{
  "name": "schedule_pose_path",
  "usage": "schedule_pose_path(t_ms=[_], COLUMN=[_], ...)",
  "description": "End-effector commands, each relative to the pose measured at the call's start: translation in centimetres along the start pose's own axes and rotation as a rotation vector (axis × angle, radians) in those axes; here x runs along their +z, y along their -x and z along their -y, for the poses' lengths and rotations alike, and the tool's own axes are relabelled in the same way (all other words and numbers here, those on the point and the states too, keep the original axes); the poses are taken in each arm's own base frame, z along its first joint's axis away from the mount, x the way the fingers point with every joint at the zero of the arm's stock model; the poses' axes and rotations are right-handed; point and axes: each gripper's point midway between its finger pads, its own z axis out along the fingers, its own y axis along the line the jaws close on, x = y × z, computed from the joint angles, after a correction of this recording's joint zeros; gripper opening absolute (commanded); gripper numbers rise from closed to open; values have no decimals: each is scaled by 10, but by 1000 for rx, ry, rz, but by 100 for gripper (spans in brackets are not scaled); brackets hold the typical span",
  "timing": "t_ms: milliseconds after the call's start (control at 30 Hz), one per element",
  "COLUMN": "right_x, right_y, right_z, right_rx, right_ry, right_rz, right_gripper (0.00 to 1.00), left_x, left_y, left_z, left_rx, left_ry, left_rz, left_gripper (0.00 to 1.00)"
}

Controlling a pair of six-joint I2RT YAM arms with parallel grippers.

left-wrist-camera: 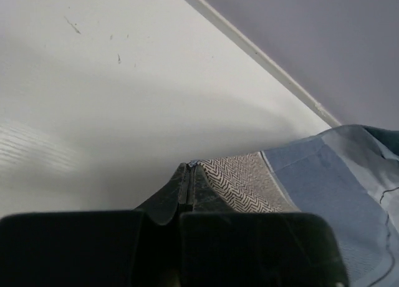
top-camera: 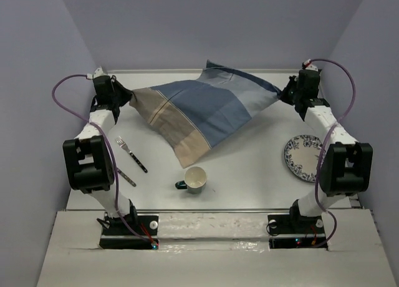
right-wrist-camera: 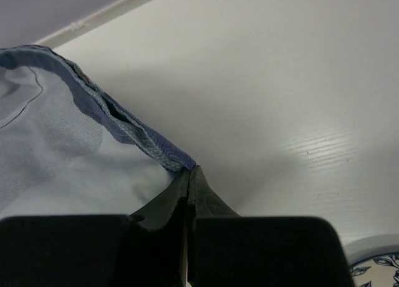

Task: Set the dinner table for one person

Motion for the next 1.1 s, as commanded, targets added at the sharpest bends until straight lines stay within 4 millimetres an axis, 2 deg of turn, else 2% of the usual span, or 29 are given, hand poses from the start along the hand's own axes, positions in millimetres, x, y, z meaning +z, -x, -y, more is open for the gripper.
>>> schedule_pose_path(t_ms=[0, 100, 133, 167, 200, 233, 267, 333, 367, 433, 467, 533, 567, 633, 700, 767, 800, 900, 967, 1033, 1067], right_x=[26, 32, 33, 34, 37, 37, 39, 38, 37, 34, 32, 29, 28, 26, 23, 21, 19, 18, 17, 15, 14], right_y=[-12, -31, -41, -47, -53, -61, -64, -67, -69, -66, -65, -60, -58, -57, -56, -57, -55, -55, -57, -55, -57], right_z=[3, 7, 10, 13, 16, 20, 24, 27, 29, 29, 29, 27, 27, 26, 24, 24, 23, 15, 11, 10, 11], right_rx=[40, 43, 49, 49, 50, 48, 42, 39, 37, 35, 33, 31, 28, 25, 25, 24, 23, 30, 31, 30, 28], right_ry=[46, 51, 43, 36, 23, 12, -1, -10, -20, -19, -19, -15, -12, -7, 3, 11, 17, 57, 83, 86, 85], right_rz=[-63, -113, -135, -145, -159, -174, -178, -181, -183, -170, -167, -154, -147, -144, -134, -133, -125, -127, -133, -127, -129], right_gripper=[0, 0, 0, 0, 0, 0, 0, 0, 0, 0, 0, 0, 0, 0, 0, 0, 0, 0, 0, 0, 0], left_x=[10, 24, 32, 37, 45, 47, 49, 46, 44, 33, 28, 17, 14, 7, -3, -10, -14, -8, 6, 16, 22], left_y=[11, 10, 3, 10, -8, -2, -10, -14, -11, -2, -8, -25, -49, -79, -110, -123, -136, -156, -169, -173, -168], left_z=[-5, 10, 11, 24, 28, 42, 39, 50, 41, 40, 26, 29, 28, 18, 12, 3, -10, -24, -26, -28, -25], left_rx=[22, 25, 30, 46, 81, 112, 136, 191, 223, 232, 224, 254, 286, 335, 339, 323, 321, 325, 304, 297, 298], left_ry=[-8, -49, -48, -67, -61, -75, -32, -21, 31, 59, 103, 127, 143, 183, 193, 199, 213, 242, 243, 253, 255], left_rz=[21, 4, -13, -4, -54, -44, -67, -60, -42, -9, -11, -18, -65, -149, -224, -245, -263, -332, -374, -382, -366], left_gripper=[2, 5, 7, 20, 33, 46, 71, 93, 99, 99, 99, 99, 99, 97, 85, 81, 67, 64, 61, 60, 59])
